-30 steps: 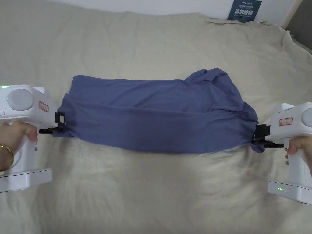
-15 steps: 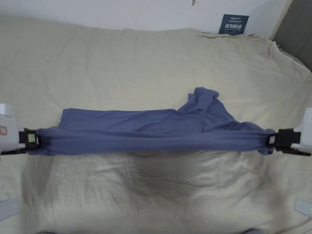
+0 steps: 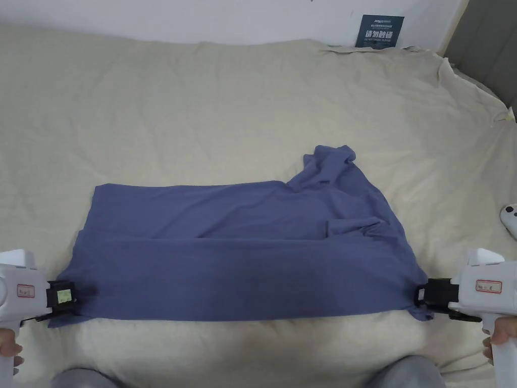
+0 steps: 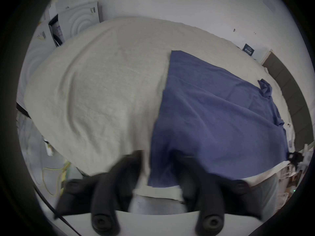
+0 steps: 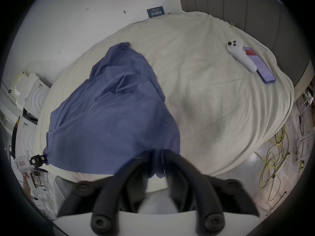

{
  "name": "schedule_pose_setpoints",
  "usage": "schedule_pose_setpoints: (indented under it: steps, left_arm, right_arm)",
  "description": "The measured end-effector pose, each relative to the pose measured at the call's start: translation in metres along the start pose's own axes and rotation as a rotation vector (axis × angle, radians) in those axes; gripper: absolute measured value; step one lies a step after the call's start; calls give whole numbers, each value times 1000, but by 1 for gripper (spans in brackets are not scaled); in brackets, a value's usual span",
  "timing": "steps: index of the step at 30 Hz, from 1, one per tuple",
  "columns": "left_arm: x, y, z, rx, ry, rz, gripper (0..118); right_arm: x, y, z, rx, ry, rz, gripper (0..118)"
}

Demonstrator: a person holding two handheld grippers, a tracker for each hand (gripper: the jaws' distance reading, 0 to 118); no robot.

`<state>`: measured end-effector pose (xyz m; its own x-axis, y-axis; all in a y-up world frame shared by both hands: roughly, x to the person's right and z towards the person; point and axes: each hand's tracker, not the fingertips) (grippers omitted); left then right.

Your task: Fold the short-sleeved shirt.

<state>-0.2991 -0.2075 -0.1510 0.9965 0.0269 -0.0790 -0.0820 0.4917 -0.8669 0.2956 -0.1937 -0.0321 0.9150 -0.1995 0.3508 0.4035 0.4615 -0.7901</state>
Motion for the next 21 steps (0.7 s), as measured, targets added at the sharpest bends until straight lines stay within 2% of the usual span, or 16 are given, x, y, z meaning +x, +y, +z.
schedule_pose_setpoints:
  steps: [1,2,3,4,7,12,15,19,21]
  left_arm:
    - [-1,2,4,13,31,-10,82]
    - [-4,5,10,46,58,-9,110]
    - [-8,7,19,90,70,2,118]
    - [-10,11,29,138,79,8,118]
    - [-11,31,56,262,70,77,118]
    - [24,41,99,589,110,30,118]
    - [50,35,112,724,92,-31,118]
    - [72,24,110,822,36,-81,116]
    - [79,18,104,815,-2,-111,108]
  right_arm:
    - [-1,3,5,13,-28,33,48]
    - [1,9,9,27,-64,69,80]
    - [-1,13,17,70,-98,104,95]
    - [-2,16,26,117,-112,126,99]
    - [-7,30,52,245,-102,175,99]
    - [-33,39,90,501,-56,188,99]
    - [-46,34,99,623,-5,204,99]
    - [-66,23,98,743,-10,235,102]
    - [-73,18,93,758,-31,260,102]
